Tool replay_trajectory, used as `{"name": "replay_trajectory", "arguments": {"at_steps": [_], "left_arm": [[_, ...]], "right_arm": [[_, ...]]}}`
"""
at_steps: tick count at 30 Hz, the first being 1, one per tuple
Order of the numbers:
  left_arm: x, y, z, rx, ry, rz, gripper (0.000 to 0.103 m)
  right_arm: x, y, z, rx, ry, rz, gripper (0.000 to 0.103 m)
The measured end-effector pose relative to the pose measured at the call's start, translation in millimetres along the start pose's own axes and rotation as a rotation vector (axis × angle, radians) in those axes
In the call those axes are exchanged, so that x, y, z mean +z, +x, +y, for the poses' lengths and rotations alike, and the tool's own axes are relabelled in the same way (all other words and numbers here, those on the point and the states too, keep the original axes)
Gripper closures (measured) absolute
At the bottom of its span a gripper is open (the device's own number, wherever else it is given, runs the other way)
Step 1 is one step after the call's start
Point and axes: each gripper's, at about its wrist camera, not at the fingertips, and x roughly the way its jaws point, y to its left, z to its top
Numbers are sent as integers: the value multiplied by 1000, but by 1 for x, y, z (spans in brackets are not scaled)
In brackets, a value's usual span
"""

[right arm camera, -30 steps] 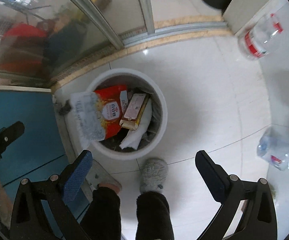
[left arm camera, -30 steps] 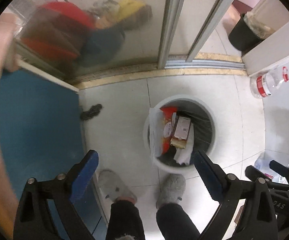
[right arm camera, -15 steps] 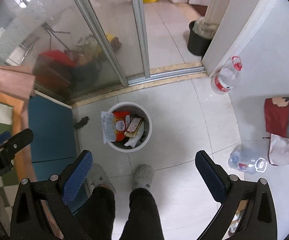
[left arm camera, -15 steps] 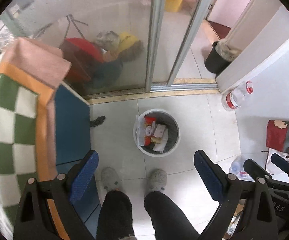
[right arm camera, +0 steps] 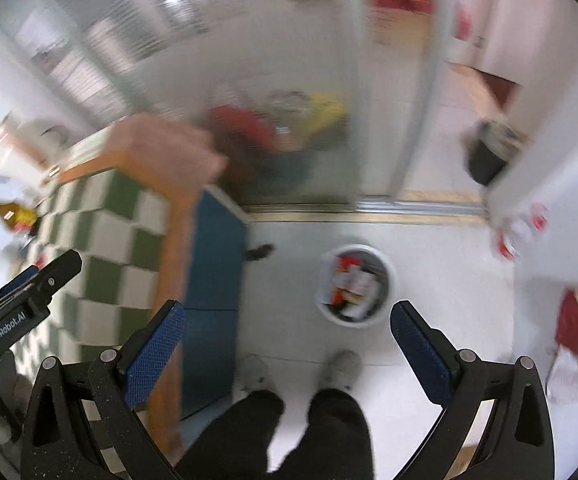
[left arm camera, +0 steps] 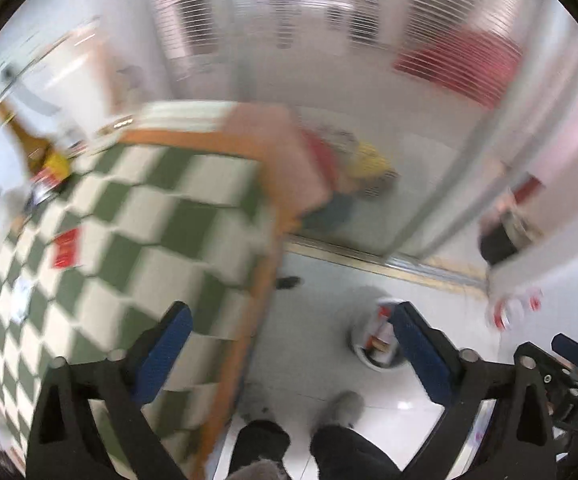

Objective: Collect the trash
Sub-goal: 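Move both open tools back over the counter, then grasp the white sachet with the left tool while the right tool grasps the red packet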

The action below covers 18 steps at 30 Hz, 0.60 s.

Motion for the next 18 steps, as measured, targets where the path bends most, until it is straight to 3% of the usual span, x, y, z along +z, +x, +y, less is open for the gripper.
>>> {"name": "replay_trajectory", "arguments": {"at_steps": [5, 11, 14, 18], "left_arm": [[-2, 8, 187, 205, -236, 39, 0], [-50, 47, 388, 386, -428, 166, 0], [-64, 76, 448, 370, -474, 223, 2], [-68, 109, 477, 261, -505, 250, 3]], "right_arm": [[20, 52, 169, 111, -199, 105, 0], [14, 130, 339, 181, -366, 196, 0], [11, 173, 412, 177, -432, 218, 0], [10, 226, 479, 146, -466, 245, 0]]}}
